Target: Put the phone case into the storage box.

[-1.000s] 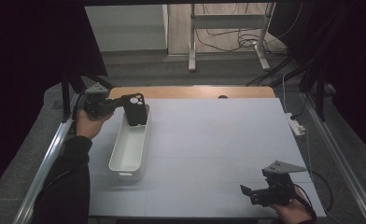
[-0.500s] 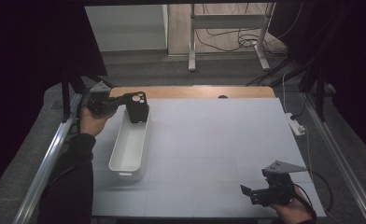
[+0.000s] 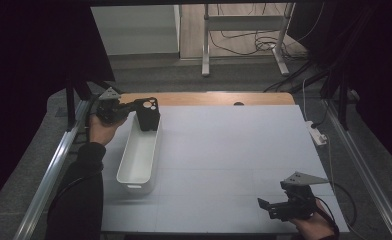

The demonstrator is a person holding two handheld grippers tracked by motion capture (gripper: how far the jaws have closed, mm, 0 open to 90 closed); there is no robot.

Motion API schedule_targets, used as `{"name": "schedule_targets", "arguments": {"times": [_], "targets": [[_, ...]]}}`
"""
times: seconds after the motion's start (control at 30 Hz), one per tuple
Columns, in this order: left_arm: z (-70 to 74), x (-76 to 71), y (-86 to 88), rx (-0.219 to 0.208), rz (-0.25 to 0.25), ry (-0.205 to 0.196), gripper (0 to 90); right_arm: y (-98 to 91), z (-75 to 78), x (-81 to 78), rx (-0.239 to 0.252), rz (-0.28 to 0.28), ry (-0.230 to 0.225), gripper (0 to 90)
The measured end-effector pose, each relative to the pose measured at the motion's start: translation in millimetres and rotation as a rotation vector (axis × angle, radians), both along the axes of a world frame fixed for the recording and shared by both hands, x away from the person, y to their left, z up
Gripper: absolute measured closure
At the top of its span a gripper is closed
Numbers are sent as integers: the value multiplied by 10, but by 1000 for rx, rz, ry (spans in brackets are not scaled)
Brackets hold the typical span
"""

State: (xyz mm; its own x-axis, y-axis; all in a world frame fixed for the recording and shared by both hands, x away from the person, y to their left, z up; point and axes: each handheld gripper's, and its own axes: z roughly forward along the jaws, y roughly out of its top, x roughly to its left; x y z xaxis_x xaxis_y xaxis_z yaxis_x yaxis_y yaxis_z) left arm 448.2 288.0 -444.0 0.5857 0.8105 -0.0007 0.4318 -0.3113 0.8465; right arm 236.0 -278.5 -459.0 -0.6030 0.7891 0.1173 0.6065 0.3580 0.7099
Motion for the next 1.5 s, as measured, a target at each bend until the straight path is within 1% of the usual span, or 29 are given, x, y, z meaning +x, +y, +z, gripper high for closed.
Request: {"name": "schedule_targets", "arguments": {"times": [0.13,0.37,0.4,0.6,0.7,0.8,0.9,0.97,1.07,1.2,1.23,1.27,1.3,1.33,1.37,1.5], "targets": [[-22,7,12,-1,7,-10,813,1,-3,3,1,2,2,0],[-38,31,17,-8,25,-5,793,-1,-1,3,1,2,3,0],[-40,37,16,-3,30,-2,787,0,-3,5,2,2,4,0],[-53,58,-1,-6,46,7,772,-1,-1,4,2,2,4,0],[-58,69,-1,-11,63,14,770,-1,-3,4,3,3,3,0],[-64,74,2,-16,69,18,751,-2,-1,3,3,3,4,0],[-73,75,5,-17,81,21,751,-2,-1,3,3,3,4,0],[-79,74,14,-35,81,27,752,-2,-2,4,2,3,5,0],[-88,68,18,-39,83,36,751,-4,-1,3,4,2,3,0],[-97,47,28,-67,91,61,715,-3,0,2,4,1,4,0],[-96,42,34,-74,89,72,691,-3,0,2,5,0,3,0],[-96,42,34,-74,89,72,671,-3,0,2,5,0,3,0],[-95,31,37,-82,96,81,671,-4,0,2,6,-1,3,0],[-93,25,40,-83,96,83,646,-5,0,3,6,-2,3,0],[-90,14,45,-94,100,94,630,-5,0,3,6,-1,3,0],[-83,-10,50,-104,109,105,562,-1,0,2,2,2,3,0]]}}
